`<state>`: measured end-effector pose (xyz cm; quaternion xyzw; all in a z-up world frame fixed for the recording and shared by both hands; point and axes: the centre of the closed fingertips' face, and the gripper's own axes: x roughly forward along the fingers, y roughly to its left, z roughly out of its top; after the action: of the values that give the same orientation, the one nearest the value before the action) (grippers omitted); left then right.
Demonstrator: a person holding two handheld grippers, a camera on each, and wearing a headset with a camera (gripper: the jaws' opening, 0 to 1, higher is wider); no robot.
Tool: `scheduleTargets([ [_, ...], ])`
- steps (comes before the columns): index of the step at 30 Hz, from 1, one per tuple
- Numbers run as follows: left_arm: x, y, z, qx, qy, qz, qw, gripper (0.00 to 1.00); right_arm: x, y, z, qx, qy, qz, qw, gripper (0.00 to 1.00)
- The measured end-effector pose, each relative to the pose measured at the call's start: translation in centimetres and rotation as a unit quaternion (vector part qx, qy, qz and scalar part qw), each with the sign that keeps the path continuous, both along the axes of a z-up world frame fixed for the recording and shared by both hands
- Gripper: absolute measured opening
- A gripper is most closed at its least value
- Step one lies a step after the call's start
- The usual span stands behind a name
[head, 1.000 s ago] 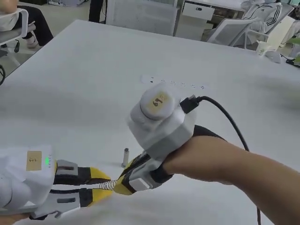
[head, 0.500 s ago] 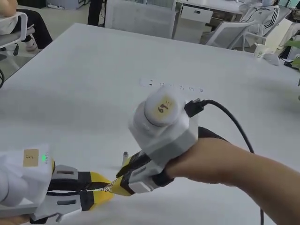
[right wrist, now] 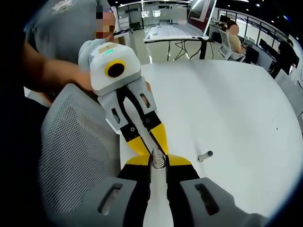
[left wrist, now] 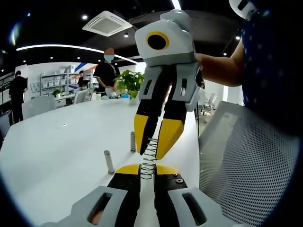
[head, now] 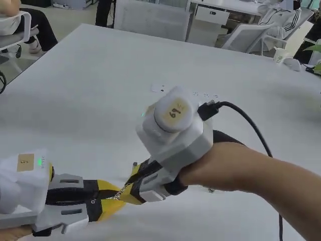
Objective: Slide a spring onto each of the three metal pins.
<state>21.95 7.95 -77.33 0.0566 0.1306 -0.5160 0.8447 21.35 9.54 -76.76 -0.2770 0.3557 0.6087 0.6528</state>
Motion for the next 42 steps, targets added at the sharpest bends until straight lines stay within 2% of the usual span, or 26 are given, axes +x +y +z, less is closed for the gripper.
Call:
scheduleTargets([
  [10,0.0,-0.3,0.3,-0.006,-0.003,-0.002,1.0000,0.02,0.0,-0.1,0.1,-0.011,0.010,-0.001,0.9999,0.08],
  [21,0.1,-0.8,0.5,-0.013,-0.007,-0.003,0.9999,0.03,0.0,-0.2,0.3,-0.050,0.009,0.020,0.9985,0.08],
  [28,0.2,-1.0,0.3,-0.008,-0.008,-0.007,0.9999,0.03,-0.1,-0.4,0.0,-0.077,0.005,0.035,0.9964,0.08],
  [42,0.2,-1.2,0.2,-0.012,-0.002,-0.005,0.9999,0.05,0.1,-0.7,0.1,-0.091,0.003,0.042,0.9949,0.08],
])
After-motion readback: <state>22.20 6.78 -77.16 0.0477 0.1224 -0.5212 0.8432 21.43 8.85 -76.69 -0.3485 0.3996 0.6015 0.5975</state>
